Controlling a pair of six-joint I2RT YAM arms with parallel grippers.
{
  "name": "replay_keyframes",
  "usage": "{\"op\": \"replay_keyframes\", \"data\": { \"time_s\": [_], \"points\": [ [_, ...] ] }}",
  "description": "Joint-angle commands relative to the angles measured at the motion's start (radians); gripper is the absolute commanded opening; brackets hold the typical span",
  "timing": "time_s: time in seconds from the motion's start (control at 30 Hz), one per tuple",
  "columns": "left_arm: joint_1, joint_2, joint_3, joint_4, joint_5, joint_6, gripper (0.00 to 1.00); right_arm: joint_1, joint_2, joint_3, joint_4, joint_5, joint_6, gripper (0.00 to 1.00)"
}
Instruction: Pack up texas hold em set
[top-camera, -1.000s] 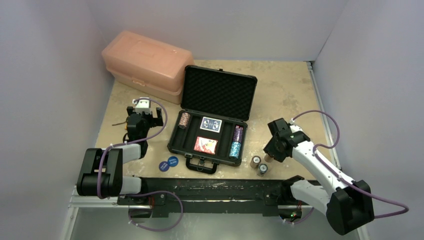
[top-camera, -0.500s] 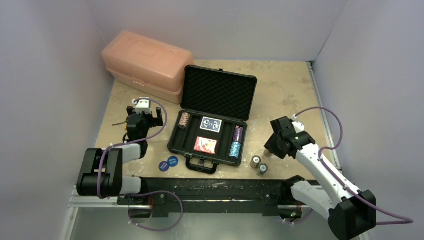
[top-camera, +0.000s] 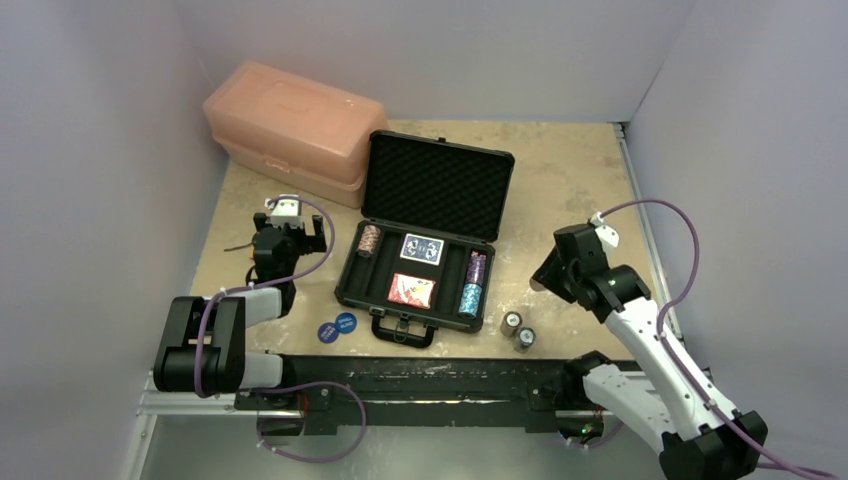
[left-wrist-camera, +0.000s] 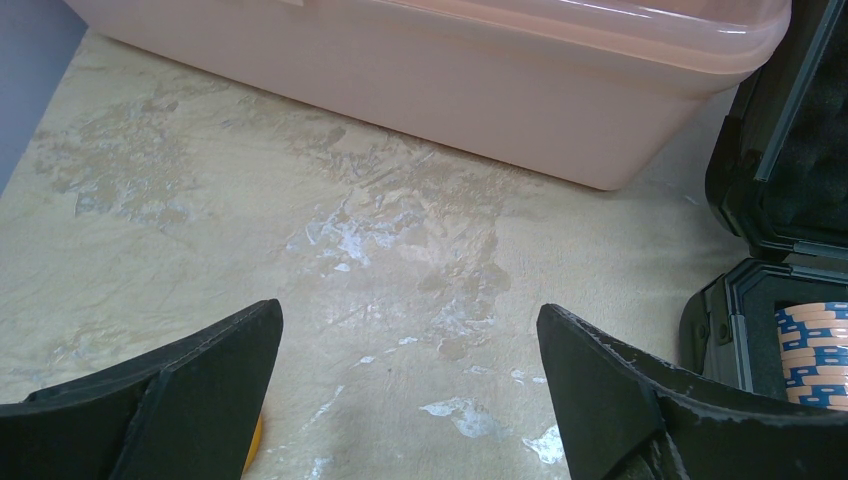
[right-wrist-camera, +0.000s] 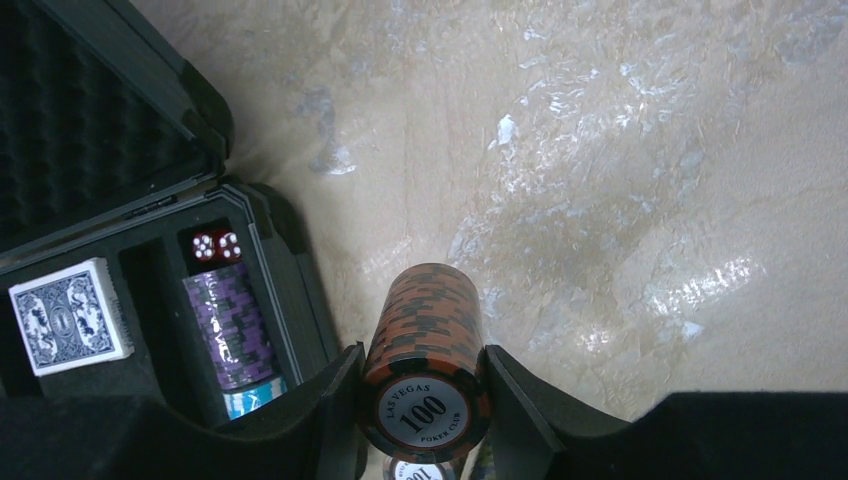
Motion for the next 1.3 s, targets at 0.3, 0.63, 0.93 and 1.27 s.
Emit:
{"op": "replay_keyframes", "data": {
  "time_s": [0.3,0.63,0.93,1.27],
  "points": [
    [0.004,-0.124,0.201,-0.347,-0.035,-0.010,1.00,-0.001,-0.040,0.149,0.087,-0.034,-0.084,0.00],
    [0.004,-0.251,0.653,-1.150,-0.025,-0.100,1.00,-0.002,-0.003,0.267,0.118,-0.090,-0.117,0.00],
    [0.004,-0.394,0.842,-1.448,-0.220,-0.311,1.00,-0.001,0.030,0.352,0.171,-0.143,-0.118,0.00],
    [-0.009,-0.542,0.804,-1.343,0.264,-0.192,1.00,-0.001,0.172,0.528,0.226,-0.410,-0.168,0.00]
  ]
}}
